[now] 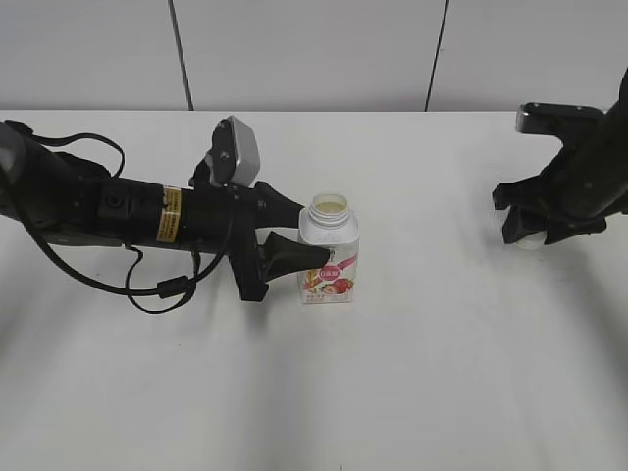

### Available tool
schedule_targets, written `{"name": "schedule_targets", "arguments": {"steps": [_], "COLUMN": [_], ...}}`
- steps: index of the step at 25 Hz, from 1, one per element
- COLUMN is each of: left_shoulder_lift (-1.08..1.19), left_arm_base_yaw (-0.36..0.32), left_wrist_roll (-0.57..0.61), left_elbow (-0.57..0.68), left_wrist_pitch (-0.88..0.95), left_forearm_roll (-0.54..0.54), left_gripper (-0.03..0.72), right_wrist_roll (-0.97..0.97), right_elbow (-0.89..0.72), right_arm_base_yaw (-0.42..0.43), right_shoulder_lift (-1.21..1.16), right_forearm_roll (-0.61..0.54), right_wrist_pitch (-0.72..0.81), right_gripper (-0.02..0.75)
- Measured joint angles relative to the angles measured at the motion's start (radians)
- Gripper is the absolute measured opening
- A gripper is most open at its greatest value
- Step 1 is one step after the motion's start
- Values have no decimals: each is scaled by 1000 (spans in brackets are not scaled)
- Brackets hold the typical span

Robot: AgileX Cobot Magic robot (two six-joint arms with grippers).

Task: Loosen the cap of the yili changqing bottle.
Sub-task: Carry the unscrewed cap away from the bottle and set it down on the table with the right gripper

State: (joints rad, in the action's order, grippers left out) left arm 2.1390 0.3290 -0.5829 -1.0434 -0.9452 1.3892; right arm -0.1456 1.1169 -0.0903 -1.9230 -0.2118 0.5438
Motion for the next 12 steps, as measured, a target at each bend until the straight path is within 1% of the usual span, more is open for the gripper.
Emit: {"name": "schedule_targets", "arguments": {"steps": [8, 10, 12], "left_shoulder_lift": [0, 0, 0], "left_arm_base_yaw": [0, 0, 0], "left_wrist_roll": [0, 0, 0], "left_elbow": [0, 0, 0], "left_wrist_pitch": [0, 0, 1], "left_forearm_roll": [0, -1, -1], "left_gripper": [400, 400, 400], "right_wrist_roll": [-9, -21, -24], "right_elbow": [-10, -10, -10], "right_arm_base_yaw": [0, 0, 0], "right_shoulder_lift": [-68, -69, -69], "right_forearm_roll": [-1, -2, -3], "right_wrist_pitch": [-44, -46, -46], "right_gripper": [394, 433, 517]}}
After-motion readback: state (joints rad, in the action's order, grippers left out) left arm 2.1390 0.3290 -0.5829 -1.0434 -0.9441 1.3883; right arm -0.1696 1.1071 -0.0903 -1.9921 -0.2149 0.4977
